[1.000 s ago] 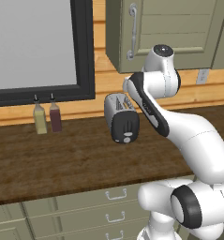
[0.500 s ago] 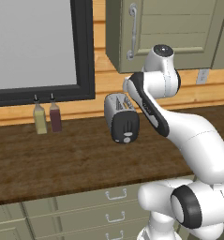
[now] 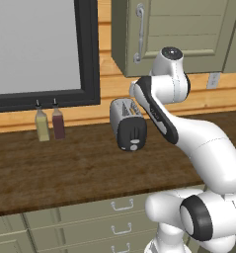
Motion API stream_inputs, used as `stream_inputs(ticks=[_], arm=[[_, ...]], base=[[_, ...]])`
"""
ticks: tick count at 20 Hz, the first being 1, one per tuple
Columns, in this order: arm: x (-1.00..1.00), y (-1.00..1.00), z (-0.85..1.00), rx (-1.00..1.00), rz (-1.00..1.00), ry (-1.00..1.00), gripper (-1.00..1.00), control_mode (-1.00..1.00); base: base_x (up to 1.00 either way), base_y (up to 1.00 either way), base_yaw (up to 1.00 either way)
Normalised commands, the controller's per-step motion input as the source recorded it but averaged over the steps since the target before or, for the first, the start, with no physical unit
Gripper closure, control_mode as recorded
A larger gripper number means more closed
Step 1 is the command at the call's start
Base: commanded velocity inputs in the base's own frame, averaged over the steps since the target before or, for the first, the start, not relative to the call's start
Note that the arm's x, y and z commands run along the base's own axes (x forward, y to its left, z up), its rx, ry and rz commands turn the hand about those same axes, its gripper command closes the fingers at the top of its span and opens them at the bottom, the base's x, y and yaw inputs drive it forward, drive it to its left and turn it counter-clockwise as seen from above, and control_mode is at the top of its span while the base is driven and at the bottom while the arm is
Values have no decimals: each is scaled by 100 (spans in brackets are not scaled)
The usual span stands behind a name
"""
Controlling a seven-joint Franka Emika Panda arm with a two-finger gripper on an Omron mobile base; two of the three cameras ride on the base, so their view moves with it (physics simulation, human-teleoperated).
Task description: Start the toaster. Once the lever pops up, take the bread to the plate on the dining counter.
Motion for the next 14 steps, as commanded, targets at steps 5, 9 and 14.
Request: stream_inputs(ticks=[5, 9, 14], arm=[[0, 0, 0, 0, 0, 0, -100, -100], [0, 0, 0, 0, 0, 0, -100, -100], [0, 0, 0, 0, 0, 0, -100, -100]], base=[[0, 0, 0], [0, 0, 0], [0, 0, 0]])
